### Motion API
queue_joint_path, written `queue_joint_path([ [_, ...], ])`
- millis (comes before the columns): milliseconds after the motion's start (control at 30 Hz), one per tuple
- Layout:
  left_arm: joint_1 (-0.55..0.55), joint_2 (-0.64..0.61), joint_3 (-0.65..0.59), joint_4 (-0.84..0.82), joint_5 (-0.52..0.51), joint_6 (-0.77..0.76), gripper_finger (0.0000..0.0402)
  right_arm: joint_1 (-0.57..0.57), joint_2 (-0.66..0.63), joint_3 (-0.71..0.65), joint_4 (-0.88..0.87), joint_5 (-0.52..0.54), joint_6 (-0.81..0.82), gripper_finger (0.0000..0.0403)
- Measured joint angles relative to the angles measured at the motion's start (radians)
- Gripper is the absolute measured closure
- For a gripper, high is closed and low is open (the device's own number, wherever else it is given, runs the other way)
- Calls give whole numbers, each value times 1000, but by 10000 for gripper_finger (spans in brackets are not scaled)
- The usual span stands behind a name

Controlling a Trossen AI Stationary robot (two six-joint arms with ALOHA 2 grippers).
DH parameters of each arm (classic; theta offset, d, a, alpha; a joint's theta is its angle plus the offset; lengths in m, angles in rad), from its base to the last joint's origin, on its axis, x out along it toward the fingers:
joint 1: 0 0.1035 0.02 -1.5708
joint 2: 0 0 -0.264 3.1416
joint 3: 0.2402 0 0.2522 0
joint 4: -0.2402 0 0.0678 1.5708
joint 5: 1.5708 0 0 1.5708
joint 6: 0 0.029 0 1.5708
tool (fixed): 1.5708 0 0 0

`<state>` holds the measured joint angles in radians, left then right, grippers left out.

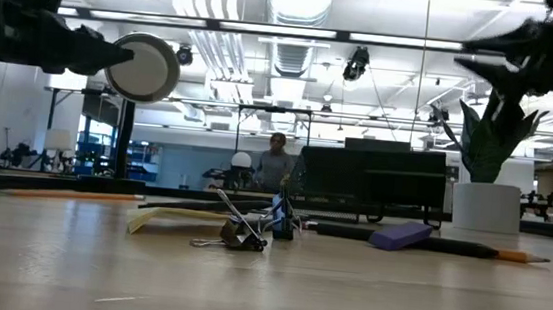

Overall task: Pick and place office supplies into organizer
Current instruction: Prepare the black desk organizer

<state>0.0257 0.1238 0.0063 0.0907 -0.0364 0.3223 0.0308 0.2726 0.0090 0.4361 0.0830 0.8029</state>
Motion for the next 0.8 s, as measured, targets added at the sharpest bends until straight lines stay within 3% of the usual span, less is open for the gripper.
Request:
queue_joint_path([
  [133, 0, 0, 0, 8, 0, 55, 252, 18, 153, 58, 63, -150, -65, 323],
  [233, 0, 0, 0, 36, 2, 43, 252, 20, 276, 160, -29, -270, -100, 323],
  [300, 0, 0, 0, 79, 23, -67, 252, 20, 361, 244, -165, -320, -122, 323],
  [433, 0, 2, 0, 165, 28, -385, 252, 19, 530, 435, -534, -317, -222, 323],
  [533, 0, 9, 0, 205, 27, -542, 252, 19, 652, 555, -727, -276, -286, 323],
  [733, 0, -1, 0, 315, 27, -680, 252, 19, 854, 763, -801, -270, -213, 323],
  [800, 0, -1, 0, 376, 27, -769, 252, 17, 901, 827, -815, -282, -263, 323],
])
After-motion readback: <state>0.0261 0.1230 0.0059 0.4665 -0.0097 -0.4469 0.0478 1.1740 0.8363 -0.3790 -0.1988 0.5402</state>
